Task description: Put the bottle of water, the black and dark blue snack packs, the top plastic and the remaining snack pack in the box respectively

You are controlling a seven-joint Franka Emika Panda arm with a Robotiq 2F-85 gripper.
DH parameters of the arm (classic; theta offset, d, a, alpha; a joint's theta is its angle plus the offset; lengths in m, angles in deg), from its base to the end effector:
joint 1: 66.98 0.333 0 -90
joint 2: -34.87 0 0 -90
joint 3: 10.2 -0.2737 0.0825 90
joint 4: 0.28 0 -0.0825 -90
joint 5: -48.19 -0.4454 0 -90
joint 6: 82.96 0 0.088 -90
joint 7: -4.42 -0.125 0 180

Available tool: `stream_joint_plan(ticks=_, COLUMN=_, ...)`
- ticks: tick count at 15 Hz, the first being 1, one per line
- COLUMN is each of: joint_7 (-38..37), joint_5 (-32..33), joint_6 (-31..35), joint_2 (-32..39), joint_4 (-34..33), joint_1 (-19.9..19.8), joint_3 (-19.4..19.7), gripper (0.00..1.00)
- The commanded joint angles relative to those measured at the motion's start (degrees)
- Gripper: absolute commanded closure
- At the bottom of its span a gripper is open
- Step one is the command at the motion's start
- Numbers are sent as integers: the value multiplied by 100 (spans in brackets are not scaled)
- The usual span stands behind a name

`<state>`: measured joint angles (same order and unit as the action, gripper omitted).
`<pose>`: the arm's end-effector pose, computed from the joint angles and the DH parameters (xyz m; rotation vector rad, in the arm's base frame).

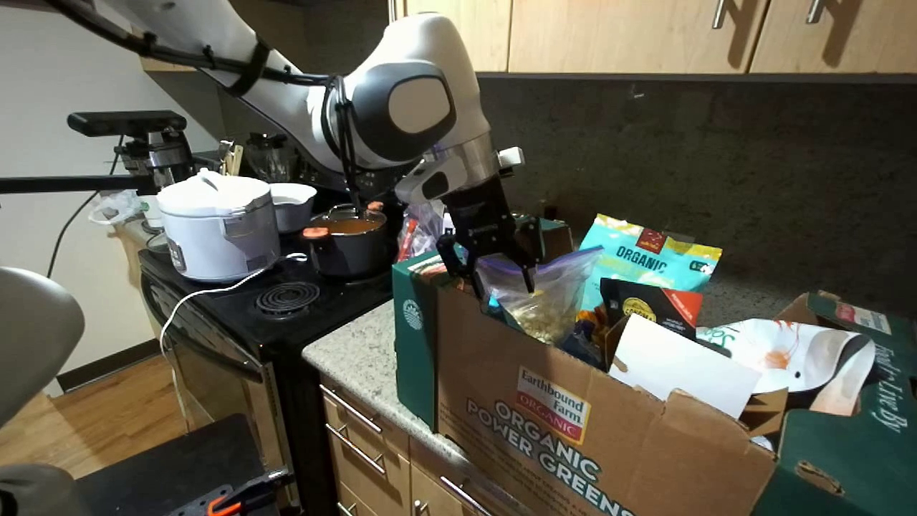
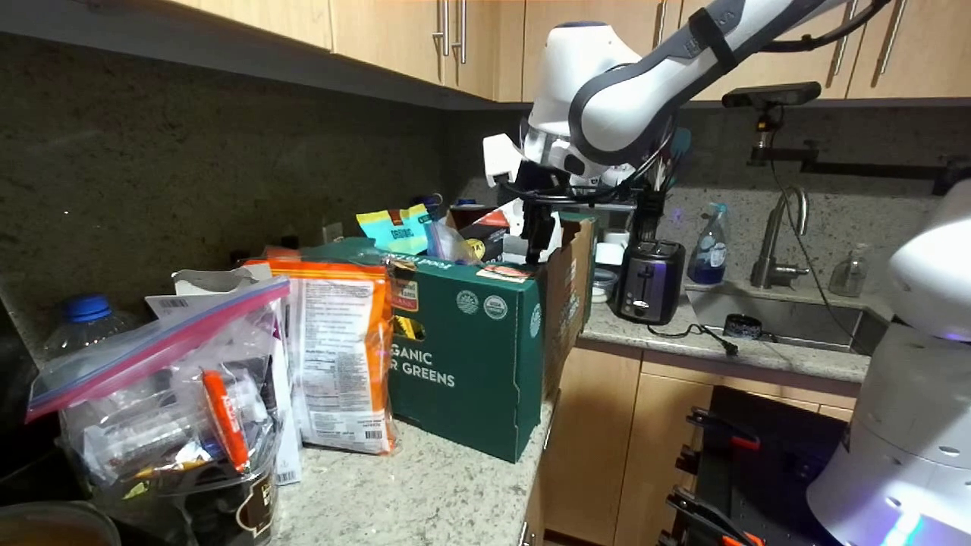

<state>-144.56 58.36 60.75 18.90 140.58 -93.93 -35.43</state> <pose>0.5396 -0.0254 0.3282 -0.9129 2.7456 -0.4643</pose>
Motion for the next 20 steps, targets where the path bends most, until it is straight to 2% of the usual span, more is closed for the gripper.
stream_joint_plan(ticks=1, joint_7=164, joint_5=-546, joint_6=-45, joint_2=-426, joint_4=53, joint_1=381, joint_3=56, gripper=0)
stream_joint_plan(ticks=2, joint_7=29, joint_5=-413, joint_6=-97, joint_2=-430, joint_4=29, joint_1=1090, joint_3=663, gripper=0)
stream_joint_plan(ticks=7, joint_7=219, joint_5=-813, joint_6=-564, joint_2=-857, joint_4=-45, joint_1=2091, joint_3=1261, gripper=0)
stream_joint_plan(ticks=11, joint_7=194, joint_5=-991, joint_6=-1193, joint_2=-1185, joint_4=-123, joint_1=2494, joint_3=1385, gripper=0)
stream_joint_plan(ticks=15, joint_7=115, joint_5=-1065, joint_6=-1647, joint_2=-1411, joint_4=-162, joint_1=2667, joint_3=1347, gripper=0)
stream_joint_plan(ticks=20, joint_7=55, joint_5=-947, joint_6=-1611, joint_2=-1423, joint_4=-110, joint_1=2671, joint_3=1291, gripper=0)
